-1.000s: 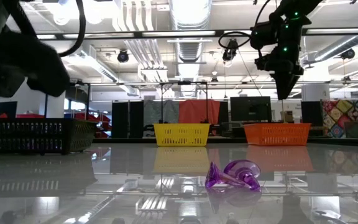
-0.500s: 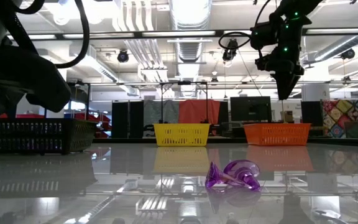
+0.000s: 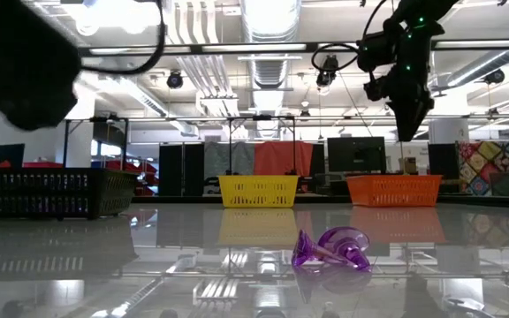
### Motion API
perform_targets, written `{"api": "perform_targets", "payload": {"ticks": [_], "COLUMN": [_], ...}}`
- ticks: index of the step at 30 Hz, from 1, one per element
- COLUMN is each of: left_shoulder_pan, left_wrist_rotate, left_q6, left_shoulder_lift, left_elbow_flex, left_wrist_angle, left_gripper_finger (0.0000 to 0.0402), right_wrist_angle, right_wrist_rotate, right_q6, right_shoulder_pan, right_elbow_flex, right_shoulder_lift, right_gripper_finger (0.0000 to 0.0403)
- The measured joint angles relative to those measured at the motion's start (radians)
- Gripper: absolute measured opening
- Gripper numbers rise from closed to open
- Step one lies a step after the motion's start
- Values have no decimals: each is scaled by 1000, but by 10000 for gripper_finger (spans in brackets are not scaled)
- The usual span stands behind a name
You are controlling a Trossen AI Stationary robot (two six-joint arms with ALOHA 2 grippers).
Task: Sort Halloween decoration
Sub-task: Put the white skeleton toy into the orange basket
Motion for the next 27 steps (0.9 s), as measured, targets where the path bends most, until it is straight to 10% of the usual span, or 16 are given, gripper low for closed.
{"api": "perform_targets", "payload": {"ticks": [7,16,27], "left_shoulder_pan": [21,172,388], "left_wrist_rotate": [-117,-138,-137], "left_q6": [323,799,1273], "left_shoulder_lift": [-12,-22,-86], "left_elbow_flex": [96,167,255], "left_wrist_angle": [-8,-17,-31], "left_gripper_finger": [2,1,1], "right_wrist_angle": [-11,-32,-26], "right_wrist_rotate": [-282,-1009,-1066], "right_q6": [2,1,37], "right_shoulder_pan": [0,22,207], "right_elbow_flex": [0,0,0], "right_shoulder_lift": [0,0,-14], "right_gripper_finger": [176,176,176]}}
